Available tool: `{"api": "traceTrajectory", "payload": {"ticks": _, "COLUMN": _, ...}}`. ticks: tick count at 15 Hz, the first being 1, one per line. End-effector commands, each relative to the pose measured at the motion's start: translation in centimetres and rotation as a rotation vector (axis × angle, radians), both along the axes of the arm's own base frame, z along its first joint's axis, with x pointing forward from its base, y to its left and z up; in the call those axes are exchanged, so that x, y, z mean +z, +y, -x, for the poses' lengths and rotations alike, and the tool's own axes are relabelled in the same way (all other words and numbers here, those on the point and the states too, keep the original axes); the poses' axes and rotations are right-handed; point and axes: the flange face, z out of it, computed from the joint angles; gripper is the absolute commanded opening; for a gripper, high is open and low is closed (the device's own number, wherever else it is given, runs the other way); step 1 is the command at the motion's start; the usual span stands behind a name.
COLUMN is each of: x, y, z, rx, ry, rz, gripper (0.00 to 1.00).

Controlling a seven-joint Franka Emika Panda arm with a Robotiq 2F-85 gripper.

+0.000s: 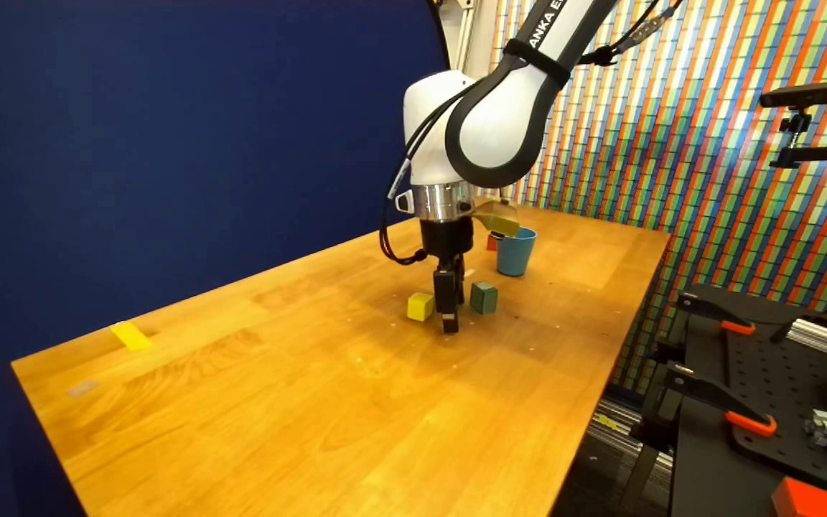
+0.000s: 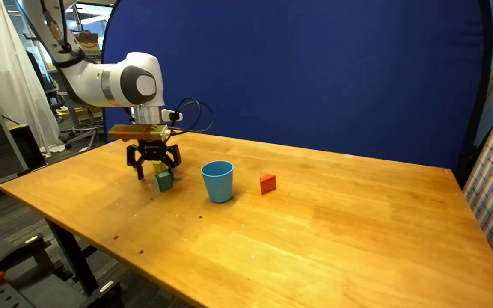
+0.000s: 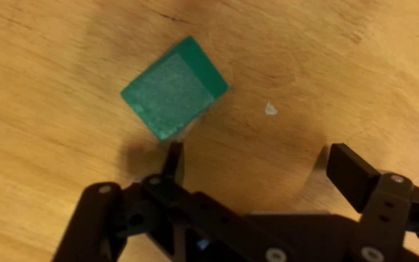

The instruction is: Get the yellow block and place it in the blue cup

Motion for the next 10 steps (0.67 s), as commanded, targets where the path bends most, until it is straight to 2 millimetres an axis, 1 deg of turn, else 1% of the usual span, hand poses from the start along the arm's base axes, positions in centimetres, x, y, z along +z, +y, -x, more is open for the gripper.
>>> {"api": "traceTrajectory", "payload": {"ticks": 1, "x": -0.4, "y": 1.7, "z": -1.0, "rx": 0.047, "ry": -0.032, "rz": -0.007, "gripper": 1.0}}
{"api": "traceTrajectory", "payload": {"ticks": 6, "x": -0.4, "y": 3.5, "z": -1.3, "rx": 0.098, "ry": -0.053, "rz": 0.004, "gripper": 1.0}}
{"api": "traceTrajectory", "payload": {"ticks": 10, "x": -0.4, "y": 4.3, "z": -1.7, "rx": 0.126, "ry": -0.066, "rz": 0.012, "gripper": 1.0}}
